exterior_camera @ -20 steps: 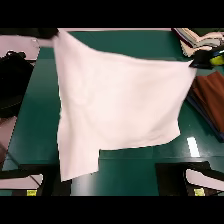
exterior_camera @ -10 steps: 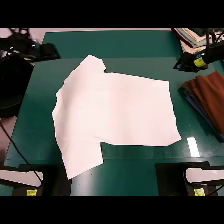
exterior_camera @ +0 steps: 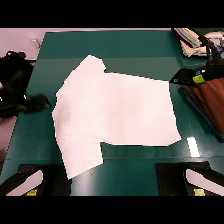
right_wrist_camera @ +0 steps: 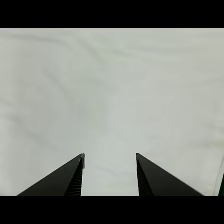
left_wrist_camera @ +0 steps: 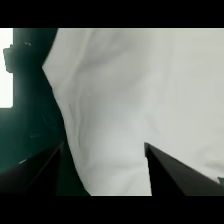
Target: Fold the shirts.
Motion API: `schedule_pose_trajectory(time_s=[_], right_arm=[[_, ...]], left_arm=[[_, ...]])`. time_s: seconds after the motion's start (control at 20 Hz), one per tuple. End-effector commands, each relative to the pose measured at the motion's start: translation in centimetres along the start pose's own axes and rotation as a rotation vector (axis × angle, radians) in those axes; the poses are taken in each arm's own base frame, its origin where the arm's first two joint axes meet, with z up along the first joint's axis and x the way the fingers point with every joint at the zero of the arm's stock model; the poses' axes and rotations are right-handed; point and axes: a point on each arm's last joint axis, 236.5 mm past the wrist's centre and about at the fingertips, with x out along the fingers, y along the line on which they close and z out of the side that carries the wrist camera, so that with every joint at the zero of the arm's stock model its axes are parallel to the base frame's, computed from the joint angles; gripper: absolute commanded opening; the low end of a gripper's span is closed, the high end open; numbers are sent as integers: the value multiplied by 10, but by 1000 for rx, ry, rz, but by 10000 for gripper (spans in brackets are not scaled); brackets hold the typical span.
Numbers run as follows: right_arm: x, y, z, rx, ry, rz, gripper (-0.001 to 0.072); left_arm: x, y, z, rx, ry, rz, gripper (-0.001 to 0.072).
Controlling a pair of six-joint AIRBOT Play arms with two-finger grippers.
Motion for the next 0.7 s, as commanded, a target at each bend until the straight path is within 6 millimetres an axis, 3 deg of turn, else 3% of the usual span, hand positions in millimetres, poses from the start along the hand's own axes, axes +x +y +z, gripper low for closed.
schedule_pose_trajectory(time_s=[0.0,0.2,0.5,0.65], right_arm=[[0,6,-10,-6,-44,4,378],[-1,6,-12,-6,-37,6,378],[-1,6,-12,-6,-37,6,379],[-1,6,-14,-6,-29,4,378]], left_arm=[[38,16,-79,-66,131,8,596],[64,24,-107,-110,184,11,597],[83,14,-132,-155,235,-54,596],[83,-4,-133,-150,239,-132,595]])
